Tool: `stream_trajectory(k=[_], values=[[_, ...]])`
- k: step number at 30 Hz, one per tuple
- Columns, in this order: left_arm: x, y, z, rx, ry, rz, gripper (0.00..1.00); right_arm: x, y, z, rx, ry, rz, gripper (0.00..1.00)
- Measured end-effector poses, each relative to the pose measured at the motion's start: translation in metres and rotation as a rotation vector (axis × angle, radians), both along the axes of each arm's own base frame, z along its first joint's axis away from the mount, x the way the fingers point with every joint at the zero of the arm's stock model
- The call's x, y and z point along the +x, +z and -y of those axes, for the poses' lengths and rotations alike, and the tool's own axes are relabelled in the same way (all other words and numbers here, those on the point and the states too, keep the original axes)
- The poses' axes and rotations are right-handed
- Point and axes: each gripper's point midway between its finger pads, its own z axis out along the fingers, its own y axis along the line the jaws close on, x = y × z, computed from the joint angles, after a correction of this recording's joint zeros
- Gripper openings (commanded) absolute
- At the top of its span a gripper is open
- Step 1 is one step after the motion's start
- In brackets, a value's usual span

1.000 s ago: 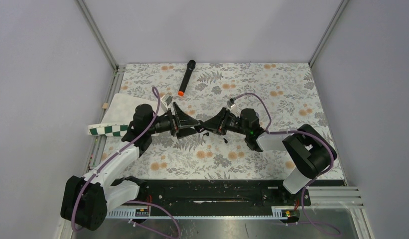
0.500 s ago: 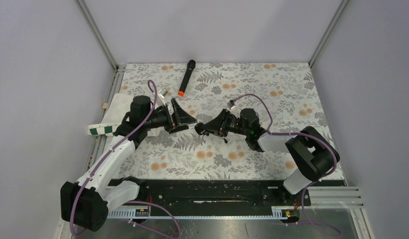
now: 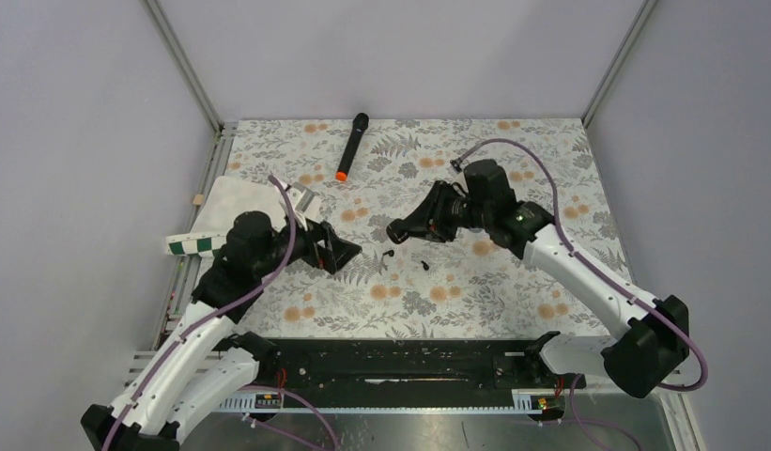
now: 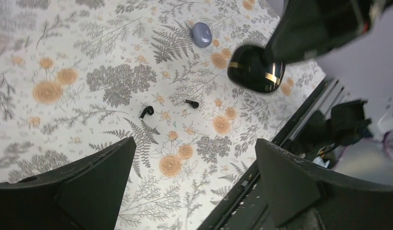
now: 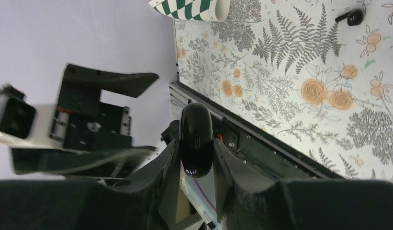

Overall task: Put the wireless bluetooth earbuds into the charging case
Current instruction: Pass from the right arm to the left

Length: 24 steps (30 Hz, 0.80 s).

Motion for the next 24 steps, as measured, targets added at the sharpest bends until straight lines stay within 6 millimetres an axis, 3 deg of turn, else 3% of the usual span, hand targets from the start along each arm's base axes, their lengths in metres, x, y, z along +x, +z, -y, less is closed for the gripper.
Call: stream_trajectory(k=[4,8,13,18,24], values=[[-0.019,-0.004,0.011,0.066,-0.116,0.239,0.99,0.000,0.019,0.007,-0.032,-0.017,-0.066,0.00],[-0.036,-0.007,0.023,0.150,-0.225,0.498,0.99,-0.001,-0.002,0.011,-0.039,-0.041,-0.219,0.00],[-0.040,0.004,0.043,0.252,-0.290,0.725,0.99,-0.004,-0.022,0.010,-0.049,-0.059,-0.342,0.00],[-0.039,-0.004,0.075,0.426,-0.339,0.925,0.99,-0.005,-0.019,0.008,-0.029,-0.062,-0.367,0.00],[-0.028,-0.014,0.082,0.568,-0.279,1.062,0.88,-0.005,-0.008,0.001,0.026,-0.051,-0.385,0.00]])
